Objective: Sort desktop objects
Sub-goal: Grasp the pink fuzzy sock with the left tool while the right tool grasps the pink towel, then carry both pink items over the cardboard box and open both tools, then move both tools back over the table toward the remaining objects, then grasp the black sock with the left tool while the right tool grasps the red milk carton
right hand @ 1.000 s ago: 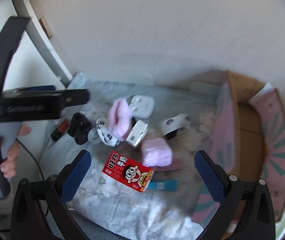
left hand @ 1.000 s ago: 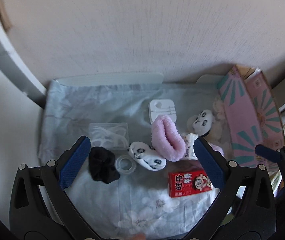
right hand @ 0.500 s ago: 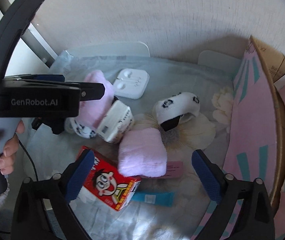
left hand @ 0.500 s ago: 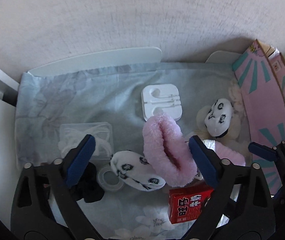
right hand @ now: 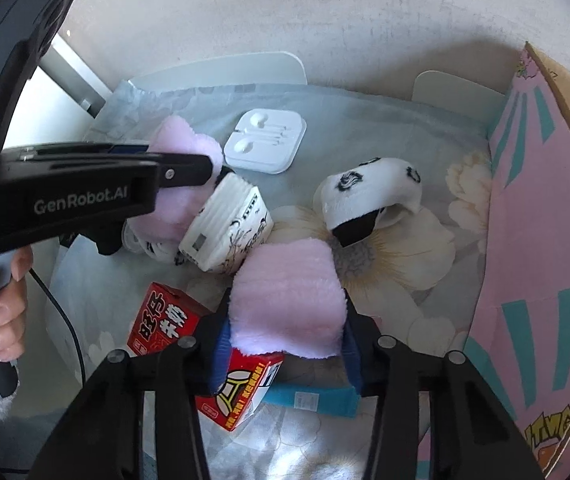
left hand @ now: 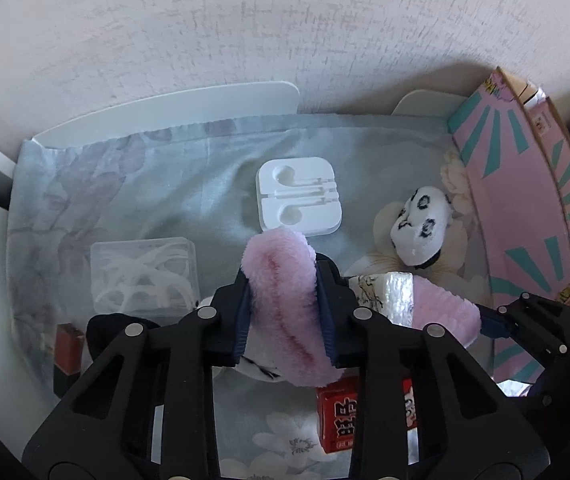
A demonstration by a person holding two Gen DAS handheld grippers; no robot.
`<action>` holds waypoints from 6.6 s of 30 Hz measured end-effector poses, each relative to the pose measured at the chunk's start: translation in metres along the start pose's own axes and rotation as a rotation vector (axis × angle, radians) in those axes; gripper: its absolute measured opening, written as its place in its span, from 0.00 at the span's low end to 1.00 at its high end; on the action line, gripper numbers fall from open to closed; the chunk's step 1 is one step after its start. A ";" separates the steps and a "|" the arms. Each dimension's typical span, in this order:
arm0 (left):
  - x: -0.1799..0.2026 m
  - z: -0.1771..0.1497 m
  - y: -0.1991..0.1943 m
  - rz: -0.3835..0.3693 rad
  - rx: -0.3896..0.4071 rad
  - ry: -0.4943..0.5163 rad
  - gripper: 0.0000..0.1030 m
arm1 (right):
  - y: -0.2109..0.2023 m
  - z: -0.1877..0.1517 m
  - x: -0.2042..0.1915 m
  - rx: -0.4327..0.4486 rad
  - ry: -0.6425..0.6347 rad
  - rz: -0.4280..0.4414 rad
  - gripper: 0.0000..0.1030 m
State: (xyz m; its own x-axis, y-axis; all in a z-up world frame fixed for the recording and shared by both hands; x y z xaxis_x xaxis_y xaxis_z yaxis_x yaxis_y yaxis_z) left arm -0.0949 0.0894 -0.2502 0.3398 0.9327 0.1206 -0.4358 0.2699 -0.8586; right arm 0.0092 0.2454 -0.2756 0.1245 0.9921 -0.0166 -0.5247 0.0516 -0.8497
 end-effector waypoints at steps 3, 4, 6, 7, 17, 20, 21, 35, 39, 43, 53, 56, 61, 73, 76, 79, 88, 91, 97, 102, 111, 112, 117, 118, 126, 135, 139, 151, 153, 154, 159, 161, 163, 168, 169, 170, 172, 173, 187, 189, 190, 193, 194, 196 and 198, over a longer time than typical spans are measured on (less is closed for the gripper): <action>-0.005 0.005 -0.013 -0.002 0.025 -0.007 0.25 | -0.007 0.002 0.004 0.012 0.021 -0.005 0.41; -0.006 0.007 -0.016 -0.003 0.032 -0.010 0.25 | -0.010 0.002 0.005 0.016 0.026 -0.006 0.41; -0.009 0.012 -0.026 -0.009 0.045 -0.020 0.25 | -0.016 0.003 0.006 0.031 0.036 -0.008 0.41; -0.010 0.013 -0.030 -0.012 0.050 -0.023 0.25 | -0.019 0.004 0.005 0.037 0.039 -0.009 0.41; -0.014 0.024 -0.078 -0.025 0.121 -0.040 0.25 | -0.053 0.016 -0.006 0.087 0.025 -0.029 0.41; -0.019 0.030 -0.095 -0.031 0.145 -0.050 0.25 | -0.069 0.024 -0.007 0.112 0.010 -0.039 0.41; -0.020 0.034 -0.102 -0.036 0.158 -0.052 0.25 | -0.073 0.026 -0.009 0.120 0.009 -0.040 0.41; 0.035 0.075 -0.161 -0.157 0.281 0.051 0.25 | -0.164 0.055 0.003 0.297 0.056 -0.084 0.41; 0.071 0.085 -0.164 -0.207 0.290 0.119 0.25 | -0.183 0.052 0.015 0.323 0.074 -0.131 0.41; 0.117 0.092 -0.158 -0.266 0.285 0.196 0.25 | -0.203 0.042 0.035 0.341 0.117 -0.189 0.41; 0.216 0.091 -0.123 -0.356 0.214 0.344 0.25 | -0.222 0.004 0.094 0.296 0.241 -0.294 0.41; 0.237 0.086 -0.106 -0.365 0.184 0.372 0.25 | -0.219 -0.009 0.111 0.262 0.275 -0.315 0.41; 0.261 0.075 -0.071 -0.355 0.119 0.400 0.25 | -0.202 -0.026 0.131 0.191 0.319 -0.323 0.41; 0.271 0.066 -0.015 -0.305 0.017 0.414 0.25 | -0.164 -0.047 0.145 0.074 0.345 -0.270 0.41; 0.271 0.069 -0.013 -0.303 0.018 0.416 0.25 | -0.162 -0.044 0.147 0.074 0.336 -0.280 0.41; 0.272 0.072 -0.013 -0.303 0.018 0.417 0.25 | -0.163 -0.042 0.150 0.076 0.342 -0.278 0.41; 0.272 0.075 -0.017 -0.293 0.029 0.419 0.25 | -0.162 -0.041 0.152 0.072 0.339 -0.279 0.41; 0.271 0.075 -0.017 -0.289 0.029 0.423 0.25 | -0.162 -0.042 0.153 0.067 0.342 -0.277 0.41; 0.270 0.074 -0.014 -0.309 0.003 0.387 0.29 | -0.158 -0.044 0.152 0.053 0.331 -0.289 0.41; 0.268 0.079 -0.019 -0.352 0.012 0.327 1.00 | -0.157 -0.047 0.155 0.029 0.339 -0.343 0.95; 0.255 0.088 -0.039 -0.305 0.060 0.354 1.00 | -0.170 -0.044 0.151 0.090 0.345 -0.317 0.99; 0.252 0.087 -0.041 -0.301 0.063 0.352 1.00 | -0.171 -0.043 0.151 0.092 0.343 -0.321 0.99; 0.236 0.086 -0.055 -0.290 0.091 0.349 1.00 | -0.175 -0.040 0.145 0.109 0.324 -0.339 0.99; 0.232 0.087 -0.060 -0.294 0.099 0.345 1.00 | -0.177 -0.039 0.144 0.113 0.321 -0.341 0.99; 0.177 0.101 -0.099 -0.324 0.136 0.270 1.00 | -0.190 -0.024 0.126 0.142 0.275 -0.358 0.99; 0.088 0.105 -0.147 -0.268 0.216 0.168 1.00 | -0.192 0.001 0.082 0.192 0.199 -0.255 0.99; 0.044 0.097 -0.163 -0.173 0.234 0.123 1.00 | -0.183 0.011 0.049 0.199 0.115 -0.188 0.99; -0.078 0.059 -0.187 -0.022 0.272 -0.087 1.00 | -0.140 0.023 -0.024 0.156 -0.082 -0.080 0.99; -0.096 0.050 -0.187 0.001 0.263 -0.116 1.00 | -0.135 0.023 -0.031 0.153 -0.098 -0.068 0.99; -0.100 0.046 -0.186 0.009 0.259 -0.124 1.00 | -0.131 0.022 -0.035 0.153 -0.089 -0.068 0.99; -0.123 0.022 -0.178 0.052 0.237 -0.145 1.00 | -0.109 0.019 -0.045 0.105 -0.083 -0.038 0.99; -0.125 0.014 -0.173 0.061 0.227 -0.136 1.00 | -0.102 0.017 -0.048 0.092 -0.089 -0.032 0.99; -0.125 0.007 -0.164 0.067 0.218 -0.115 0.99 | -0.095 0.014 -0.052 0.079 -0.113 -0.041 0.99; -0.120 -0.010 -0.135 0.054 0.188 -0.089 0.98 | -0.077 0.008 -0.058 0.057 -0.154 -0.039 0.99; -0.119 -0.013 -0.127 0.051 0.180 -0.088 0.98 | -0.073 0.007 -0.060 0.053 -0.162 -0.032 0.99; -0.119 -0.015 -0.117 0.048 0.170 -0.086 0.98 | -0.068 0.006 -0.061 0.044 -0.172 -0.029 0.99; -0.117 -0.020 -0.104 0.049 0.150 -0.081 0.96 | -0.059 0.004 -0.063 0.024 -0.193 -0.035 0.99; -0.117 -0.022 -0.096 0.049 0.139 -0.079 0.96 | -0.055 0.003 -0.065 0.014 -0.205 -0.037 0.99; -0.121 -0.043 -0.032 0.016 0.039 -0.131 0.87 | -0.004 -0.014 -0.076 -0.087 -0.346 -0.046 0.99; -0.121 -0.043 -0.029 0.015 0.036 -0.134 0.86 | 0.001 -0.015 -0.074 -0.096 -0.353 -0.033 0.99; -0.121 -0.043 -0.027 0.014 0.036 -0.137 0.86 | 0.004 -0.016 -0.074 -0.104 -0.361 -0.028 0.99; -0.123 -0.044 -0.022 0.003 0.031 -0.152 0.82 | 0.011 -0.018 -0.073 -0.120 -0.387 -0.015 0.99; -0.123 -0.044 -0.019 0.003 0.028 -0.157 0.81 | 0.013 -0.018 -0.073 -0.123 -0.394 -0.010 0.99; -0.125 -0.045 -0.016 0.005 0.022 -0.163 0.78 | 0.016 -0.020 -0.074 -0.133 -0.412 0.007 0.99; -0.125 -0.045 -0.014 0.003 0.021 -0.173 0.76 | 0.020 -0.021 -0.075 -0.144 -0.419 0.031 0.99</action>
State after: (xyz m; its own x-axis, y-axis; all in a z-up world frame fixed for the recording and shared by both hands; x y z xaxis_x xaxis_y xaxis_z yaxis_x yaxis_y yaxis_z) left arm -0.0938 -0.0421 -0.2760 0.1907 0.9603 0.2036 -0.4542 0.2702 -0.8489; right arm 0.0069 0.1692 -0.3018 -0.2569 0.9552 0.1470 -0.3966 0.0345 -0.9173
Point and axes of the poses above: each gripper's, at about its wrist camera, not at the fingertips, and y roughly the way its jaws point, x to its right, z to its top, the point moved 3 cm from there along y, roughly the way its jaws point, and after that the axes turned 12 degrees about x, right-handed, at the moved point
